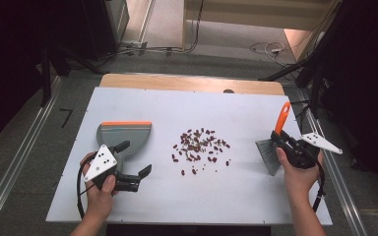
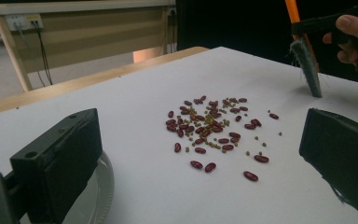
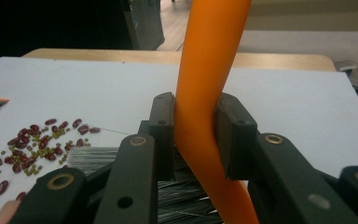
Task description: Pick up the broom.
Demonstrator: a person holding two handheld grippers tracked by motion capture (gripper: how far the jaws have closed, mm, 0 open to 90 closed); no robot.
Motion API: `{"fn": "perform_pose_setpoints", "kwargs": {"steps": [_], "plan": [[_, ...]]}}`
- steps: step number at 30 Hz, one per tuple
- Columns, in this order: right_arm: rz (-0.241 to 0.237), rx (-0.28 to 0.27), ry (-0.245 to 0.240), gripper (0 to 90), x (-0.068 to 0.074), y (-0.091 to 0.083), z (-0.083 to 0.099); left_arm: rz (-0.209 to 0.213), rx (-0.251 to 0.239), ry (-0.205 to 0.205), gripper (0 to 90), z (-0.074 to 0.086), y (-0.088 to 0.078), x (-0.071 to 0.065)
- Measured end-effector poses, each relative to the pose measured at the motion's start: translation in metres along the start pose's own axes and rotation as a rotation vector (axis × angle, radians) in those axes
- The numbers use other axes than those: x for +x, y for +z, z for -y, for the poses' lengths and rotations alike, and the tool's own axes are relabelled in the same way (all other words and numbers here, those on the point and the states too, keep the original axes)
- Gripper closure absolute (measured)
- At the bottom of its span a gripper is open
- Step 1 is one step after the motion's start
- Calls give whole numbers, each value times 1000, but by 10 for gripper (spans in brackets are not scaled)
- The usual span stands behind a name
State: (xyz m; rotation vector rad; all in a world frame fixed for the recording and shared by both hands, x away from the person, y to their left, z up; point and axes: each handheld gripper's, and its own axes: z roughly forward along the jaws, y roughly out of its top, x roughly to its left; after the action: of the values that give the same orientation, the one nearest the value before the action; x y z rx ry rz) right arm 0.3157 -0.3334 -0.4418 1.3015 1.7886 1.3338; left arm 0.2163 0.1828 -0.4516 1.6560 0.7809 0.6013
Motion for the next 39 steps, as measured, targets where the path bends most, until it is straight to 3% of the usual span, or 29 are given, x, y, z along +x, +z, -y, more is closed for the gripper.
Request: {"fn": "perform_pose_setpoints", "kwargs": {"steps": [6,14,22,31,39], "plan": [[-23,-50,-8,689,10,-5,-9,-9,-10,-2,0,-5,0,2],[-68,-95,-16,690,27,-10,-21,14,-9,0,0,-11,11,-3],[-117,-109,-29,690,47,-9,-29,60,6,19,0,-18,28,-11],[-183,-113,-39,690,75,-3,-32,97,0,-9,0,-23,48,-21],[-248,-107,-53,690,105,2,-31,165,-4,-22,0,-29,61,-34]]}}
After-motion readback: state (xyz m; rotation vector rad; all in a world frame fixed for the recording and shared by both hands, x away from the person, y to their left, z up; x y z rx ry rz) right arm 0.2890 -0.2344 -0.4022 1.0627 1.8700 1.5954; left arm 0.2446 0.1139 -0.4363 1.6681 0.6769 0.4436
